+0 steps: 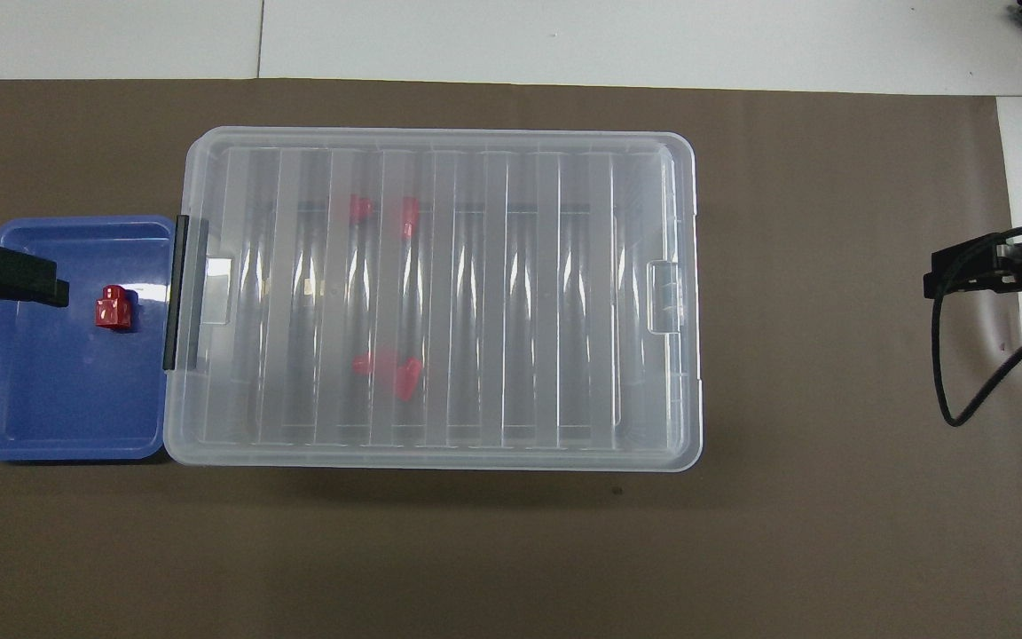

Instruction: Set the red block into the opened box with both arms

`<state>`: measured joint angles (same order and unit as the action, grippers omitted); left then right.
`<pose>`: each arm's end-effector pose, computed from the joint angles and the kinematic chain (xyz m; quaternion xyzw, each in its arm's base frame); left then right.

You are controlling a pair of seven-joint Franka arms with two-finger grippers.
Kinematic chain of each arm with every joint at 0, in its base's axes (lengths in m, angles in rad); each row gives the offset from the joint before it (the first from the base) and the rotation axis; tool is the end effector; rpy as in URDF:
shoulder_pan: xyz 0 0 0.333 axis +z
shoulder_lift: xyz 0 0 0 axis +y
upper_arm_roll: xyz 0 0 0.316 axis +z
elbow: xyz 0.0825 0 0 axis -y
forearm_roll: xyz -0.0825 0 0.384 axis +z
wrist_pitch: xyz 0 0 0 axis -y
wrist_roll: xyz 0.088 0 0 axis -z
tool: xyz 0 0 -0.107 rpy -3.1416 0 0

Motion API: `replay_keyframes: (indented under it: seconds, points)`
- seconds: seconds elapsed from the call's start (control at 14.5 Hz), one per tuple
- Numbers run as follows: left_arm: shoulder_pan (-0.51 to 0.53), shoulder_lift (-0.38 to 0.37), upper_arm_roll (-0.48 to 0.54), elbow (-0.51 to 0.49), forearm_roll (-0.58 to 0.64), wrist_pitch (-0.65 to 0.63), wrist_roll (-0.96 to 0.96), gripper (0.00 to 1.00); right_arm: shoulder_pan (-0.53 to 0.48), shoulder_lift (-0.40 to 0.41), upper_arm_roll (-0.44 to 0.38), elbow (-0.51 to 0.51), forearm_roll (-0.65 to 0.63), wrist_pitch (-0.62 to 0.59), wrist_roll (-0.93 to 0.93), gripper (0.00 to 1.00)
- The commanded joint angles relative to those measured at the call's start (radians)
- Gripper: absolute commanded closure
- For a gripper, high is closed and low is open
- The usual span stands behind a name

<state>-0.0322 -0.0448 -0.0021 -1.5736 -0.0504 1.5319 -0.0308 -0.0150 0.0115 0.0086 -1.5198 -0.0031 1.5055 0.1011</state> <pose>0.5363 -0.0240 0.6443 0.9997 -0.0028 0.0007 0.0252 0.5518 -0.0039 0.6364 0.9985 -0.0538 -0.0128 0.0021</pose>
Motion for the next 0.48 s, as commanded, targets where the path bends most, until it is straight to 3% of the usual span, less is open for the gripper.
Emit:
replay_keyframes:
  seconds: [0.0,0.41]
  points:
    - [0.005,-0.024,0.001,-0.026,-0.016,0.016,0.008,0.00,-0.006,-0.004,0.005,-0.007,0.017,0.004,0.005,0.00]
    - [0.005,-0.024,0.001,-0.026,-0.016,0.016,0.008,0.00,-0.008,-0.005,0.005,-0.007,0.017,-0.010,-0.006,0.00]
